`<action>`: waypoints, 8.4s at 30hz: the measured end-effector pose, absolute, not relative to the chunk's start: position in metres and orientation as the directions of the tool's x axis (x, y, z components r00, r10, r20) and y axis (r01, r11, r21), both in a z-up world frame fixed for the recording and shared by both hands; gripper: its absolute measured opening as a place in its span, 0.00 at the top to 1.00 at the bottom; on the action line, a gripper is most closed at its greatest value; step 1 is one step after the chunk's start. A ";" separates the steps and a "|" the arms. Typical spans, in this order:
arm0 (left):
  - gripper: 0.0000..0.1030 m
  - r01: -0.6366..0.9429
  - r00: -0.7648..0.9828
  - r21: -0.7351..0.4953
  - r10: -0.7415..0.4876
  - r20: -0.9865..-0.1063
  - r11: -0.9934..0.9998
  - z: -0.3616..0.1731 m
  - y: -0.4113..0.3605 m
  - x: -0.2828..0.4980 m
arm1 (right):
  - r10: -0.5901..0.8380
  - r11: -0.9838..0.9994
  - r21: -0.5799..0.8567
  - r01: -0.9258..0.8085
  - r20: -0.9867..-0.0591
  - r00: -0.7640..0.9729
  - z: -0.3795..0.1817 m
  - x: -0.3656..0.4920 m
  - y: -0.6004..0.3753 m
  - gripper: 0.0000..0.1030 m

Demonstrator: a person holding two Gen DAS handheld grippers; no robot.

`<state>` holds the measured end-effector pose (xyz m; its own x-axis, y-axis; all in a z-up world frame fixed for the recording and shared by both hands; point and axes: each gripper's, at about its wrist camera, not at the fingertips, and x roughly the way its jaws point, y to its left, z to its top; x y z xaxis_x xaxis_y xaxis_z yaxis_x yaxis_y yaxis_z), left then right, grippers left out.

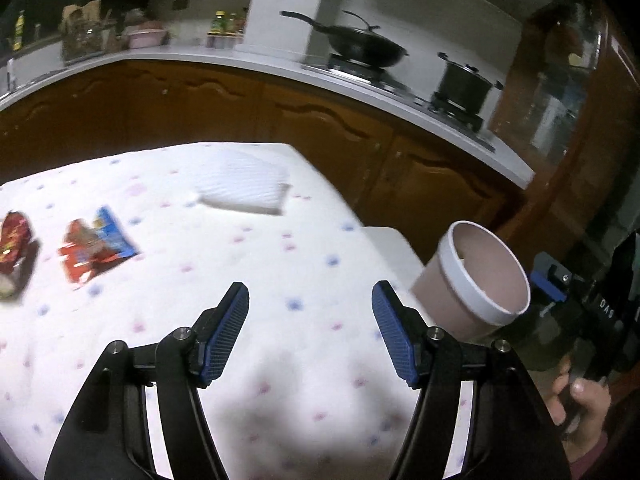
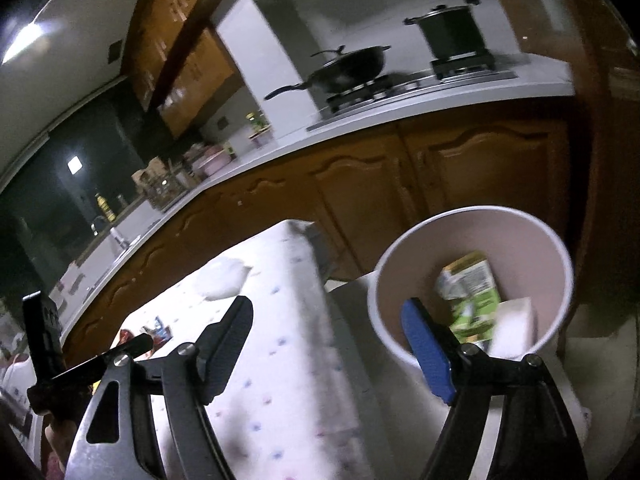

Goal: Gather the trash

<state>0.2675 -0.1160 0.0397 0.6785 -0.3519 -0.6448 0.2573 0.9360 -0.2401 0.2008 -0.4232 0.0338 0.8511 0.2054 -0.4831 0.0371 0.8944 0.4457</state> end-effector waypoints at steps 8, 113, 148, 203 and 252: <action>0.32 0.165 0.713 -0.218 -0.269 -0.647 0.962 0.037 -0.046 0.252 | 0.299 0.898 0.434 -0.068 -0.490 0.819 0.037 0.219 -0.367 0.23; 0.88 0.235 0.657 -0.108 -0.240 -0.714 0.966 0.018 -0.048 0.325 | 0.387 0.900 0.396 -0.183 -0.532 0.753 0.040 0.263 -0.302 0.95; 0.88 0.553 0.527 -0.201 -0.526 -0.667 0.809 0.051 -0.298 0.312 | 0.074 0.890 0.422 0.174 -0.510 0.857 0.041 0.175 -0.512 0.95; 0.20 0.458 0.557 -0.269 -0.509 -0.656 0.847 0.040 -0.239 0.295 | 0.155 0.851 0.513 0.109 -0.445 0.882 0.042 0.180 -0.471 0.19; 0.00 0.183 0.932 -0.080 -0.199 -0.303 0.980 0.078 -0.046 0.075 | -0.060 0.987 0.132 0.088 -0.204 0.977 0.102 0.013 -0.259 0.00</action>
